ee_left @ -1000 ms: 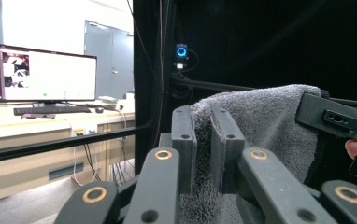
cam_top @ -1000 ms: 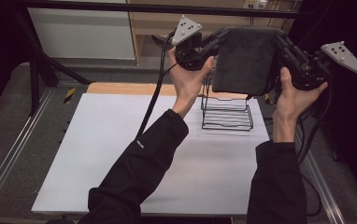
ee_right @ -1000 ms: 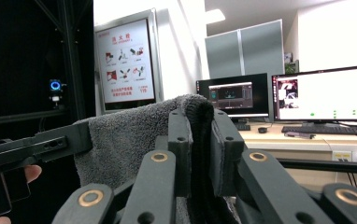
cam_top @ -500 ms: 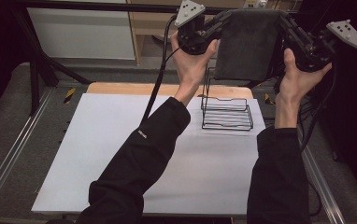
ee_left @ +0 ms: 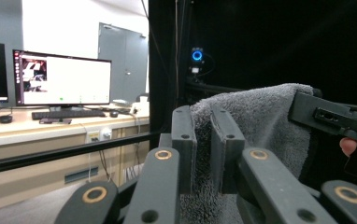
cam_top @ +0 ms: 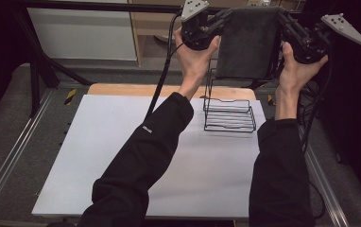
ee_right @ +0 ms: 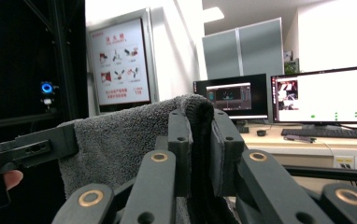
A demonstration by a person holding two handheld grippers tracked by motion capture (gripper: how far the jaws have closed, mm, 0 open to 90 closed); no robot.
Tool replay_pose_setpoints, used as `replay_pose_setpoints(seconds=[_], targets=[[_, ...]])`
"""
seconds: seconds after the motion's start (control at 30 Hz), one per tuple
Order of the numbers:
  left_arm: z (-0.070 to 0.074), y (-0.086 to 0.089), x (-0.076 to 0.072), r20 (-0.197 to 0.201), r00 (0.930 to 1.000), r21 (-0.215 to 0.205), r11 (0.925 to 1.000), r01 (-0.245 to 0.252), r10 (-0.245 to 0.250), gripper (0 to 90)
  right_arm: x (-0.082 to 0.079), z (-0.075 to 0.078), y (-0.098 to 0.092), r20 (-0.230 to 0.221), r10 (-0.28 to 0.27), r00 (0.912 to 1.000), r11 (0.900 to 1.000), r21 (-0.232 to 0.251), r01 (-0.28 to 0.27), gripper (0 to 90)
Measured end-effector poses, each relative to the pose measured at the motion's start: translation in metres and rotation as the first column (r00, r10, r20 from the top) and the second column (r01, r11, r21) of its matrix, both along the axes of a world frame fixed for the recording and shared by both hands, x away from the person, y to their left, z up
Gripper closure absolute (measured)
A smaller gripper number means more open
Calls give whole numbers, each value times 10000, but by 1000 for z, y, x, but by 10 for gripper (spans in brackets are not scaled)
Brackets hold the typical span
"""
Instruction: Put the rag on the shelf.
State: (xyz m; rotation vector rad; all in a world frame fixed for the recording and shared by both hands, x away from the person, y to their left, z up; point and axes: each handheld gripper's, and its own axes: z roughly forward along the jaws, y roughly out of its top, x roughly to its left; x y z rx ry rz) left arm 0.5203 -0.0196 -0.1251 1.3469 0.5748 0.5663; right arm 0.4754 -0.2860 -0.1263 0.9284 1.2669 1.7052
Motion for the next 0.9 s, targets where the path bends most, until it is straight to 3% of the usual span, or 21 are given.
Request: replay_pose_setpoints(seconds=[0.37,0.5,0.9], targets=[[-5,2,21,-75,9994,339,9989,-325,328,814,22,-4,3,-175,74,9998,9997,-213,-77,812],[-12,1,23,-98,9995,620,9976,-298,305,814,25,-13,1,-366,88,9993,9993,-348,-101,812],[-36,-1,22,-192,9998,1123,9937,-62,85,814,23,-41,-7,-885,348,9955,9993,-93,-357,811]])
